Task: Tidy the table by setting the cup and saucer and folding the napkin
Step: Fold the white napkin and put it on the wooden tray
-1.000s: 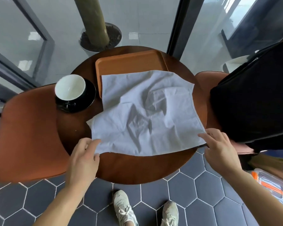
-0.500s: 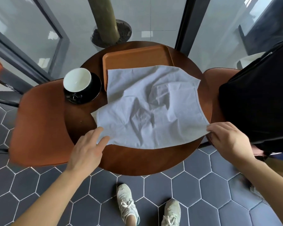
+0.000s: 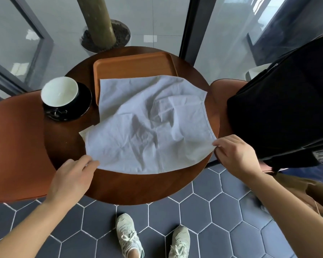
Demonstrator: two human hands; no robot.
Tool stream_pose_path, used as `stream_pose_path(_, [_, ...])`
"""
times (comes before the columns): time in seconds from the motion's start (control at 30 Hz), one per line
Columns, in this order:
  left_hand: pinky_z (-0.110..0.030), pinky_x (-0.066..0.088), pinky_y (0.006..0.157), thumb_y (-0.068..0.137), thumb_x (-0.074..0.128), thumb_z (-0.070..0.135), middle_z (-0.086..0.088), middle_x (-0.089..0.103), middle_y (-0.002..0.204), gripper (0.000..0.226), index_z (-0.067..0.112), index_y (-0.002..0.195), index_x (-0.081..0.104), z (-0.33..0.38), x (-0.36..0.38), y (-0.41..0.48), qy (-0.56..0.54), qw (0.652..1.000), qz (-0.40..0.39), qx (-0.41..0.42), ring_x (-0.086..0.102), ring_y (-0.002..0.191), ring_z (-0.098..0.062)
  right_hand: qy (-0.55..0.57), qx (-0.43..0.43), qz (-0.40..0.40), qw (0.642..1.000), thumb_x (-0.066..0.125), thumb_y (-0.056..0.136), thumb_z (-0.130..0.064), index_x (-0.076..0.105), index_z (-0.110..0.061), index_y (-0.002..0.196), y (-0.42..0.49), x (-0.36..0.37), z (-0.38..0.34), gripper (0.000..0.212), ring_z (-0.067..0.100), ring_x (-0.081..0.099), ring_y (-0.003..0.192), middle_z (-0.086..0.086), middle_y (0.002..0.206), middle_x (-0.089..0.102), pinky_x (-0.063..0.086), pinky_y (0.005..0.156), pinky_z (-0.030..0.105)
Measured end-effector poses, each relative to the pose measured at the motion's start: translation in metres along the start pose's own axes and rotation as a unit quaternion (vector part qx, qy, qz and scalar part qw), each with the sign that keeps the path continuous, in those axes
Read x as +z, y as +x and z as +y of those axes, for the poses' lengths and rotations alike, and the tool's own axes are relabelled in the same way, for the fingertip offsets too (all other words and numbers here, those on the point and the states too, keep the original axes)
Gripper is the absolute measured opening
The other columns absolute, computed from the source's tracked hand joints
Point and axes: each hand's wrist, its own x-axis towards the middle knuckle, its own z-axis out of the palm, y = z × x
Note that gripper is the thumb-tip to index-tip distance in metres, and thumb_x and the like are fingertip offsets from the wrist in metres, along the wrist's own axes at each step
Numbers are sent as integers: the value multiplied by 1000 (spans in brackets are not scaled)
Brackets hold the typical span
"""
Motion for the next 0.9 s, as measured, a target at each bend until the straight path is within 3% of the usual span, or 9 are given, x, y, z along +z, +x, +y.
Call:
stream_pose_path(0.07, [-32, 45, 52, 76, 68, -16, -3, 68, 96, 29, 8, 92, 73, 3, 3, 0, -88, 992, 60, -65, 53, 56, -22, 1, 0, 5, 1000, 74, 78, 2, 76, -10, 90, 0, -3, 0, 18, 25, 68, 85, -1, 83, 74, 57, 62, 34])
stream_pose_path(0.17, [-16, 46, 65, 78, 71, -14, 8, 65, 93, 30, 13, 92, 74, 6, -3, 2, -250, 945, 134, -162, 60, 69, -8, 14, 15, 31, 999, 79, 76, 2, 77, -9, 91, -3, -8, 2, 20, 26, 69, 85, 2, 84, 74, 57, 64, 34])
stream_pose_path(0.27, [-10, 46, 70, 78, 70, -13, 13, 68, 93, 47, 31, 90, 73, 11, -15, -2, -334, 901, 157, -227, 65, 77, -9, 34, 28, 51, 998, 81, 74, 3, 77, -8, 91, -9, -17, 2, 21, 28, 68, 82, 3, 84, 72, 57, 64, 37])
stream_pose_path(0.33, [-10, 48, 73, 77, 69, -16, 15, 69, 97, 58, 41, 90, 70, 13, -20, -8, -357, 889, 144, -246, 67, 80, -8, 43, 30, 52, 997, 80, 75, 5, 77, -7, 91, -14, -23, -1, 21, 29, 68, 80, 3, 84, 71, 58, 64, 40])
stream_pose_path(0.5, [-11, 50, 77, 72, 69, -24, 12, 63, 103, 62, 33, 94, 68, 10, -28, -16, -316, 928, 63, -187, 66, 83, -7, 45, 60, 50, 996, 77, 76, 7, 77, -7, 93, -19, -33, -4, 22, 32, 67, 76, 8, 83, 70, 56, 67, 42])
stream_pose_path(0.63, [-6, 39, 70, 69, 72, -22, 9, 60, 98, 44, 15, 93, 74, 9, -30, -16, -219, 963, 56, -147, 52, 74, -5, 57, 98, 46, 992, 74, 81, -1, 76, -14, 96, -17, -32, -3, 20, 28, 64, 71, 8, 84, 69, 48, 67, 28])
stream_pose_path(0.7, [-8, 40, 68, 71, 73, -20, 9, 62, 96, 41, 13, 94, 74, 8, -28, -13, -221, 962, 62, -145, 52, 72, -5, 68, 109, 40, 991, 72, 83, -3, 76, -14, 97, -14, -30, -7, 18, 28, 64, 72, 7, 86, 69, 45, 67, 24])
stream_pose_path(0.9, [-4, 45, 74, 75, 68, -22, 14, 69, 97, 44, 13, 102, 73, -1, -17, -6, -252, 950, 63, -174, 66, 80, -6, 57, 106, 27, 992, 70, 85, -1, 76, -11, 96, -4, -23, -12, 16, 31, 64, 71, 8, 82, 72, 53, 66, 39])
